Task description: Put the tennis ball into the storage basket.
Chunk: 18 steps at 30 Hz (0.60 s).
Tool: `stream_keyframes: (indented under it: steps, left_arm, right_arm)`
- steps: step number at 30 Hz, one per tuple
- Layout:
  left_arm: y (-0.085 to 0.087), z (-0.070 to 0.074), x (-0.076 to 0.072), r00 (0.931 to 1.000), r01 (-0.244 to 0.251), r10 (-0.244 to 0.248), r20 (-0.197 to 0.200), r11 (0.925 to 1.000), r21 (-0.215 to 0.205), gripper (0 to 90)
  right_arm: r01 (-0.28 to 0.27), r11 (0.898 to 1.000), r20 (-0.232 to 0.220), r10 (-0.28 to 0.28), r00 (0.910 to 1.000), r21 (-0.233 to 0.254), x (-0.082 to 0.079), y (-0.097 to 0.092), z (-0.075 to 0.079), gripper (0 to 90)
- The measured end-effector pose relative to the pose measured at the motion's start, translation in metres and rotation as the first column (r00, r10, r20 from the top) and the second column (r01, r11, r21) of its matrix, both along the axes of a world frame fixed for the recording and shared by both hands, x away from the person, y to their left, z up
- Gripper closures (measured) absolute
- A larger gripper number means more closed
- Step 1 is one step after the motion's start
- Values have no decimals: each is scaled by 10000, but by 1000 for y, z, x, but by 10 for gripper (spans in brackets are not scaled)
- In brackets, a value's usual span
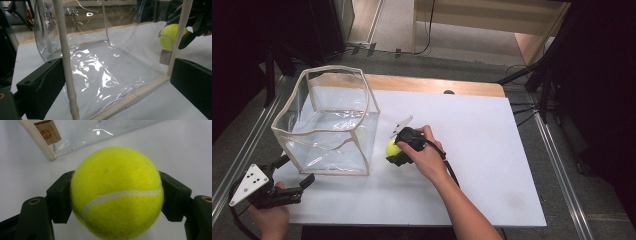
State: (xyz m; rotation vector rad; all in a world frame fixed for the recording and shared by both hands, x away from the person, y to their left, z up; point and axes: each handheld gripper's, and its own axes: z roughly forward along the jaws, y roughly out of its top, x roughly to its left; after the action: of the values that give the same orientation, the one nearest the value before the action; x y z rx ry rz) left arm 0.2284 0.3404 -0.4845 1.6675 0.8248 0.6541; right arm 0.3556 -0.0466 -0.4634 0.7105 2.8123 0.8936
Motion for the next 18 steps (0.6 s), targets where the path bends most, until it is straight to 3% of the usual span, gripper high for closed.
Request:
stream_keyframes:
  steps: [9,18]
  left_arm:
    - [0,0,0,10000,6,-6,1,10000,-5,1]
    - [0,0,0,10000,8,-8,-6,10000,-9,1]
  right_arm:
    - [-311,9994,23,311,9995,115,0,8,4,235]
    - [-645,9973,117,641,9979,348,-4,18,21,235]
